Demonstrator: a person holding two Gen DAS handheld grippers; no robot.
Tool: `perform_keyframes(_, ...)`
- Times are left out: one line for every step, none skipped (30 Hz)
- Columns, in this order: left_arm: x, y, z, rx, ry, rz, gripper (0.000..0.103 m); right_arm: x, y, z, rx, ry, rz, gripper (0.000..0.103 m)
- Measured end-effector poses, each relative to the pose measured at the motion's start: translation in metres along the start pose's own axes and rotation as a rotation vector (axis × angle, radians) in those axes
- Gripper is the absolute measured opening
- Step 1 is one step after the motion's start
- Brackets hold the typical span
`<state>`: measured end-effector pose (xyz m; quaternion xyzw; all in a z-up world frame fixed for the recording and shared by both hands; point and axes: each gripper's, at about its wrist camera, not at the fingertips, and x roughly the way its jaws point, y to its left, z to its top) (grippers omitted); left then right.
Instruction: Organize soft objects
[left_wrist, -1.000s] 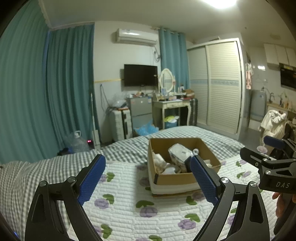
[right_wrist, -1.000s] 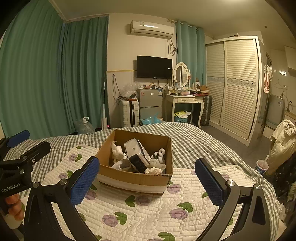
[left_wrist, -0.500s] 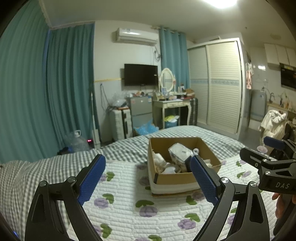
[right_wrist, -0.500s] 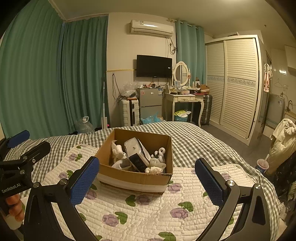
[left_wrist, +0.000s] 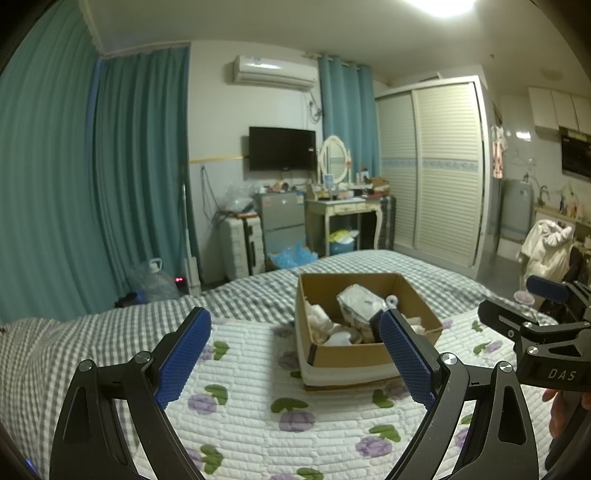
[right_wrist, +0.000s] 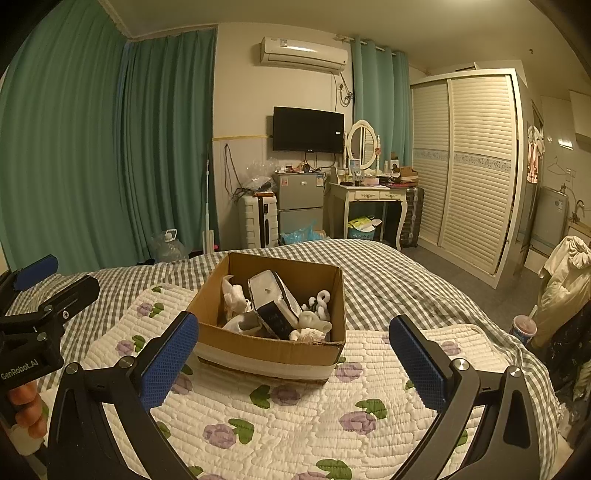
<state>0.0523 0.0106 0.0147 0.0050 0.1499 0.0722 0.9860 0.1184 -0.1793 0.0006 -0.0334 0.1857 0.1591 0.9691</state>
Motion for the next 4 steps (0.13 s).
perform_keyframes(0.0002,-0.0002,-0.0003,0.000,0.001,-0.001,0.094,0.0000,-0.0001,-0.0005,-0.001,0.001,-0.002,0.103)
perform_keyframes(0.0003,-0.0006,-0.0005,-0.002,0.003,-0.001,0.094,-0.0002,-0.0005,-0.0009,0.000,0.001,-0.004,0.103)
perform_keyframes(0.0006,0.0001,-0.0004,-0.003,0.006,-0.004,0.094,-0.0006,-0.0009,-0.0008,0.001,0.002,-0.004,0.103)
perform_keyframes(0.0009,0.0004,-0.0003,-0.006,0.008,-0.005,0.094,-0.0008,-0.0019,-0.0011,0.003,0.003,-0.004,0.103)
